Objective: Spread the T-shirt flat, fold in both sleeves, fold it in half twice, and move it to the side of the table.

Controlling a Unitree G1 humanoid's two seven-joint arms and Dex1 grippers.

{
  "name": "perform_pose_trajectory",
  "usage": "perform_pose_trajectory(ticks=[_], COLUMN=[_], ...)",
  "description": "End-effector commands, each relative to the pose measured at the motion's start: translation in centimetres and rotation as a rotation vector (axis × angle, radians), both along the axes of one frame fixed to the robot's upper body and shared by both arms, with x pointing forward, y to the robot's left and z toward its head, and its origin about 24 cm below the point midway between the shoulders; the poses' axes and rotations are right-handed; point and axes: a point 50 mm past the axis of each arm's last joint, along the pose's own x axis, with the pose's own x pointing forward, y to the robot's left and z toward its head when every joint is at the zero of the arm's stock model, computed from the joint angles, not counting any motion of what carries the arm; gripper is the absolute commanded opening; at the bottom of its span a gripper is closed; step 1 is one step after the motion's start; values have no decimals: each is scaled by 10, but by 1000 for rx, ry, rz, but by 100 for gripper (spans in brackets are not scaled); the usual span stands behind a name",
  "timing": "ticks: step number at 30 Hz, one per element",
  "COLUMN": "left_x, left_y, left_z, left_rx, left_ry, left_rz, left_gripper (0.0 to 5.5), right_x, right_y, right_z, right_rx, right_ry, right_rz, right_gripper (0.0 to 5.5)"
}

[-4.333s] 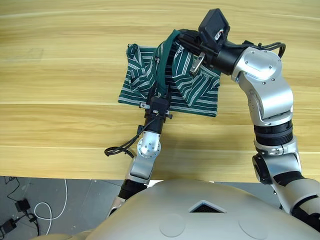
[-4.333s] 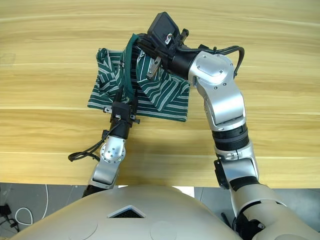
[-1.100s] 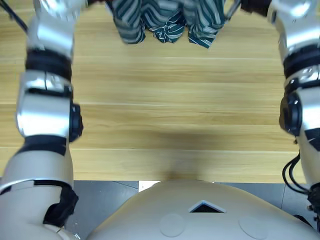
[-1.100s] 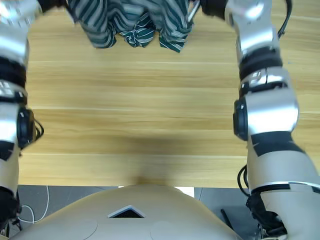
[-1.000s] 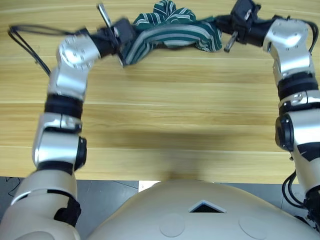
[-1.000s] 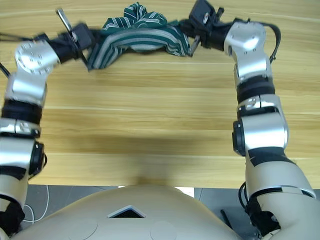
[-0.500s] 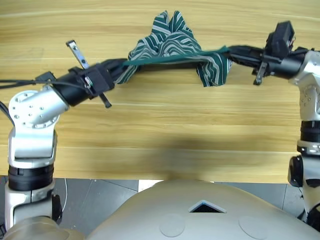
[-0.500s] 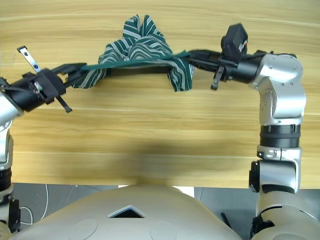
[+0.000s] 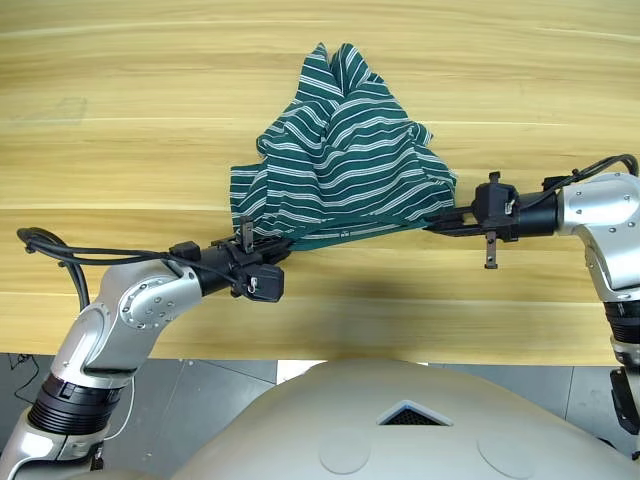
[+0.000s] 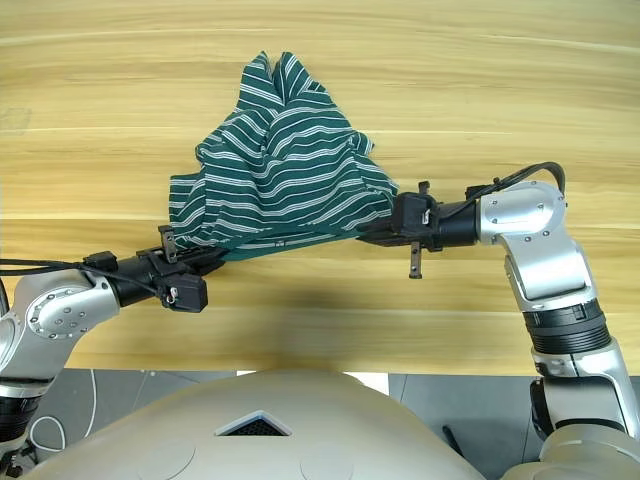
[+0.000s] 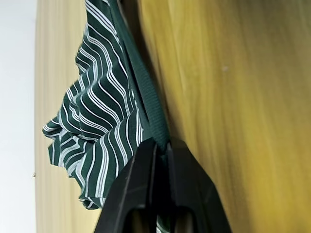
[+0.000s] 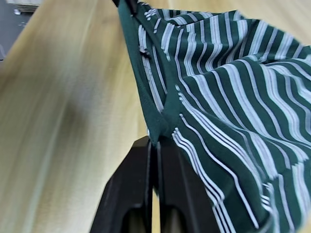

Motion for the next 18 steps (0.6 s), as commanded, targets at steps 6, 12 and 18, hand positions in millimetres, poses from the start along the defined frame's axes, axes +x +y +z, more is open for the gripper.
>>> perform_pose_trajectory(ticks=[6, 12, 18], left_x=[-7, -17, -24], left_y=[8, 1, -4], left_z=[2, -5, -8], left_rx=[42, 19, 2], left_ry=[48, 134, 184], left_rz=[2, -20, -24], left_gripper=[12, 12, 12], right_x=[-29, -33, -32], right_y=[-6, -1, 1], right_z=[-27, -33, -32], right_rx=[-94, -80, -50], right_ry=[182, 208, 221], right_rz=[70, 67, 38], right_gripper=[0, 0, 0])
